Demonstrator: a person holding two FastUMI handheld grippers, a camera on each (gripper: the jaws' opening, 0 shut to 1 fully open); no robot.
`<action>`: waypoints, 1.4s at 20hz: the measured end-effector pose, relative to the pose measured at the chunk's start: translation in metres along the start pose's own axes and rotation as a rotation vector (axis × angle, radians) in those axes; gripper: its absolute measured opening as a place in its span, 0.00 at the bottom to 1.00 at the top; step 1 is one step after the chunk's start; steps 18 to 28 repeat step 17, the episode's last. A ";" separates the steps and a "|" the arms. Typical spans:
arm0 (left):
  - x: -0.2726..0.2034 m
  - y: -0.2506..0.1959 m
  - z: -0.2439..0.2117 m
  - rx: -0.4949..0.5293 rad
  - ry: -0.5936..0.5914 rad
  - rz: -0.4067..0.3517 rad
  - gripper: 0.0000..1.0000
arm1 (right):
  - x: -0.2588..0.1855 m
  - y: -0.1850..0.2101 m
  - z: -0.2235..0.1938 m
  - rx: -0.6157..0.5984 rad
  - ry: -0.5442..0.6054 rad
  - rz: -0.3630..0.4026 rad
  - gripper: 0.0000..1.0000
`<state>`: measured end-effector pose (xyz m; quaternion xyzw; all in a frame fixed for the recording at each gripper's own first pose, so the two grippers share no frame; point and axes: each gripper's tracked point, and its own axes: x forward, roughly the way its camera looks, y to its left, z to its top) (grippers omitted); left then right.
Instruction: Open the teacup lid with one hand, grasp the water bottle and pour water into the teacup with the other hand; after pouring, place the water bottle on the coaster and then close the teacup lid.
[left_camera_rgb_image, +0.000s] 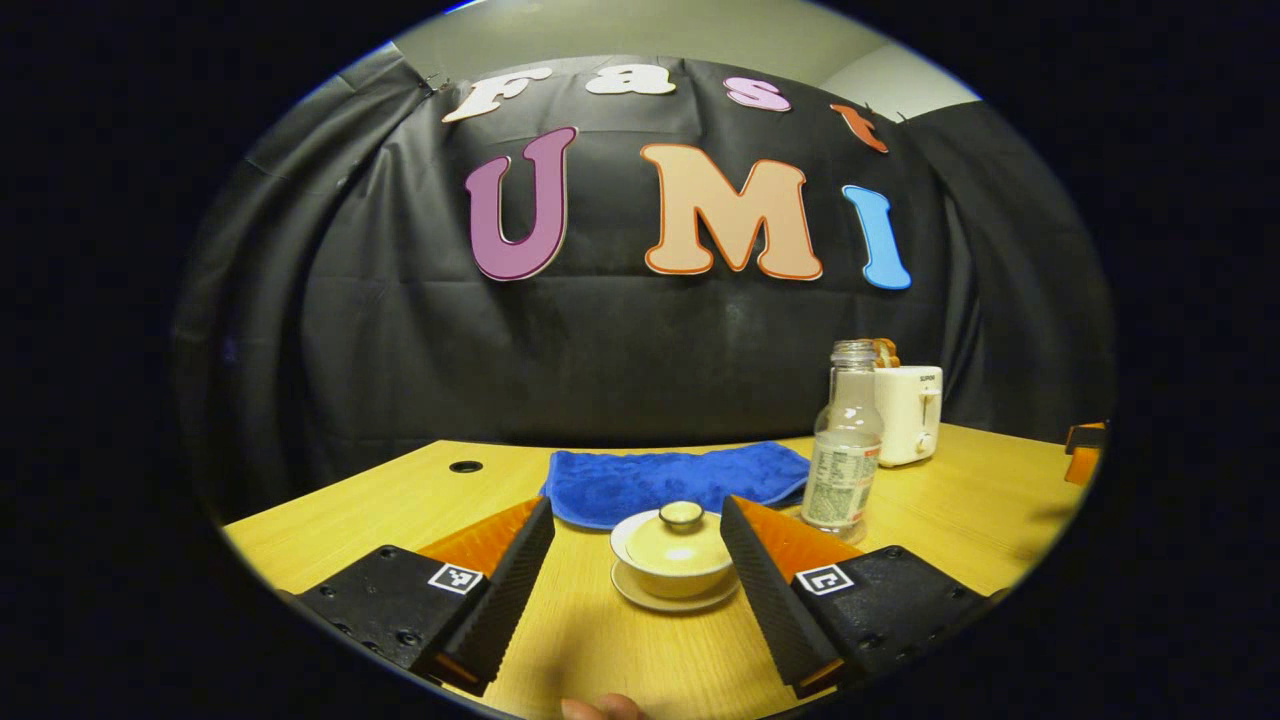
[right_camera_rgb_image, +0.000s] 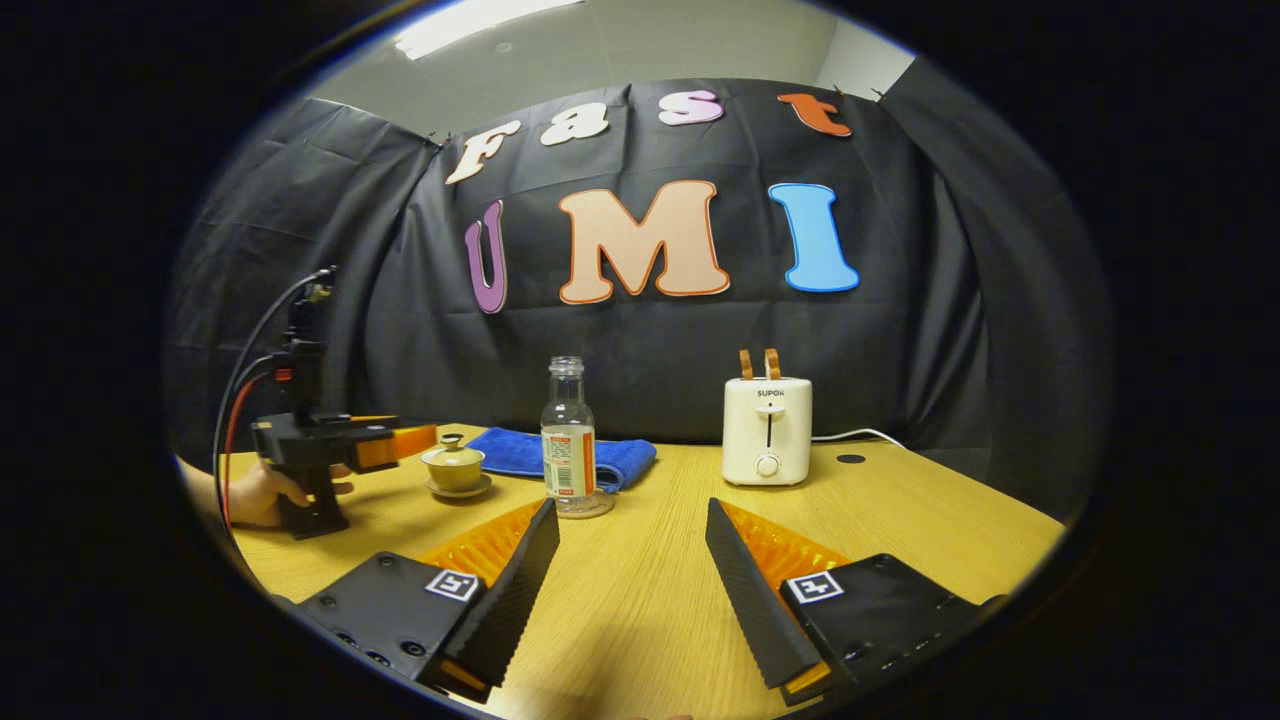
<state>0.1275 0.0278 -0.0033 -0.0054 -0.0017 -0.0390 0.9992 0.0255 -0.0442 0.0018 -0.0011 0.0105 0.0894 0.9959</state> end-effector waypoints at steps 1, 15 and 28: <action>-0.016 -0.003 0.002 -0.001 -0.004 -0.006 0.96 | -0.002 0.001 0.000 0.000 -0.001 -0.003 0.99; -0.153 -0.021 0.002 0.010 -0.001 0.052 0.95 | -0.055 0.034 -0.003 0.004 0.023 -0.014 0.94; -0.153 -0.021 -0.001 0.011 0.014 0.050 0.95 | -0.060 0.033 0.002 0.002 0.001 -0.020 0.95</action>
